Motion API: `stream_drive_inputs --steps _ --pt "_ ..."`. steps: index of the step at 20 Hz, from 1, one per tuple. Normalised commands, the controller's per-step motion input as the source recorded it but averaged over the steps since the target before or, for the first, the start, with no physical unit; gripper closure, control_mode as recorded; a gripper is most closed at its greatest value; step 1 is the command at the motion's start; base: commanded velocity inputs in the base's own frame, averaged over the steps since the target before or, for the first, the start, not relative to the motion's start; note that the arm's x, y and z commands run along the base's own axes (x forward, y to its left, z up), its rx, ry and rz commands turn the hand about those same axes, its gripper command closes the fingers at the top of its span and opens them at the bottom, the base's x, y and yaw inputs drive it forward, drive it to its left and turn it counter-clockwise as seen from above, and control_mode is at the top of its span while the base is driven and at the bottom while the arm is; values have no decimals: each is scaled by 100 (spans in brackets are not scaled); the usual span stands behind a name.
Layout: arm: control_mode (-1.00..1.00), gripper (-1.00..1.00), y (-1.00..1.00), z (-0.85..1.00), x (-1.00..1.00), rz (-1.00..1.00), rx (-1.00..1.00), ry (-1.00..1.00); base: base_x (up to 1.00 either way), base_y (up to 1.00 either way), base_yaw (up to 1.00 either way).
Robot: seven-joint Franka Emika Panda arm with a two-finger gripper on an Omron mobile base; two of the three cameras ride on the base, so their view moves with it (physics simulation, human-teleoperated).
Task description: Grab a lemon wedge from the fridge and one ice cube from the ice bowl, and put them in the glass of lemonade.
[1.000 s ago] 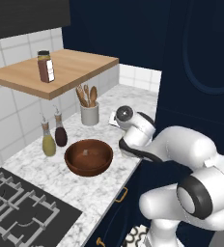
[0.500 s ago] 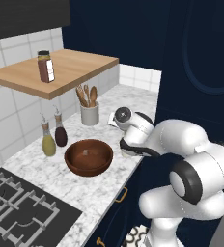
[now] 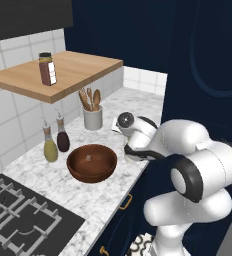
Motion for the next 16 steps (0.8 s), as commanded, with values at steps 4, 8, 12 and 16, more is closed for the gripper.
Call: stream_drive_inputs --steps 4,8,12,16 --pt "-100 100 0 0 0 0 0 -1 0 0 0" --pt "-100 100 0 0 0 0 0 0 0 0 0" --pt "-100 100 8 0 -6 0 -1 0 0 0 0" --pt "-100 100 15 0 -13 0 -3 0 0 0 0"
